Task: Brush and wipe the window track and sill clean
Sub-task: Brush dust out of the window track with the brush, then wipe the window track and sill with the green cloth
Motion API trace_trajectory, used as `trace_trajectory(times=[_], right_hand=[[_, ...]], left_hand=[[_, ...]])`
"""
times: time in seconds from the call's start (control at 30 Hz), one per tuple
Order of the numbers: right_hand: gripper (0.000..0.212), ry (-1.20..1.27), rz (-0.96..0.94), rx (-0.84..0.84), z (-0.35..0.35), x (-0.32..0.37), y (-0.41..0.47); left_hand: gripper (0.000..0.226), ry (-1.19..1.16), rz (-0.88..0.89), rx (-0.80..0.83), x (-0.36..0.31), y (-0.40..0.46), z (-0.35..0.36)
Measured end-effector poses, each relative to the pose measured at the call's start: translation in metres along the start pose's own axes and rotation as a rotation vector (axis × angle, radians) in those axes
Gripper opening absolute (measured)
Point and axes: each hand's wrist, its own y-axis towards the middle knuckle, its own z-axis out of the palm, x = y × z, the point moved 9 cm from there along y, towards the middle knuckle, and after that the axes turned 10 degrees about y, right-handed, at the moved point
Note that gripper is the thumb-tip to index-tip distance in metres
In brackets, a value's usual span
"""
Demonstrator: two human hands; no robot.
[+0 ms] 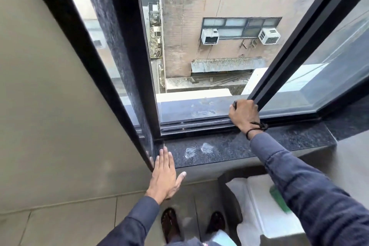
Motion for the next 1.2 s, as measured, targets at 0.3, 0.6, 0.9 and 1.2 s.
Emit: trace_trajectory(times=[0.3, 0.6, 0.9, 1.2], right_hand=[[0.032, 1.159, 0.421, 0.431, 0.099, 0.04, -0.033], [0.019, 1.275, 0.581, 0.304, 0.051, -0.128, -0.022], [0.031, 1.15, 0.791, 0.078, 0.018, -0.323, 0.015], [0.039, 0.972, 0.822, 0.141, 0.03, -0.388, 0.044]], left_hand=[[0.079, -0.272, -0.067, -0.031, 0.007, 0.005, -0.02], [0.033, -1.723, -0.261, 0.025, -0.074, 0.099, -0.093], [0.026, -1.191, -0.233, -0.07, -0.247, 0.164, -0.115], [0.031, -0.69, -0.277, -0.235, -0.314, 0.175, -0.129]])
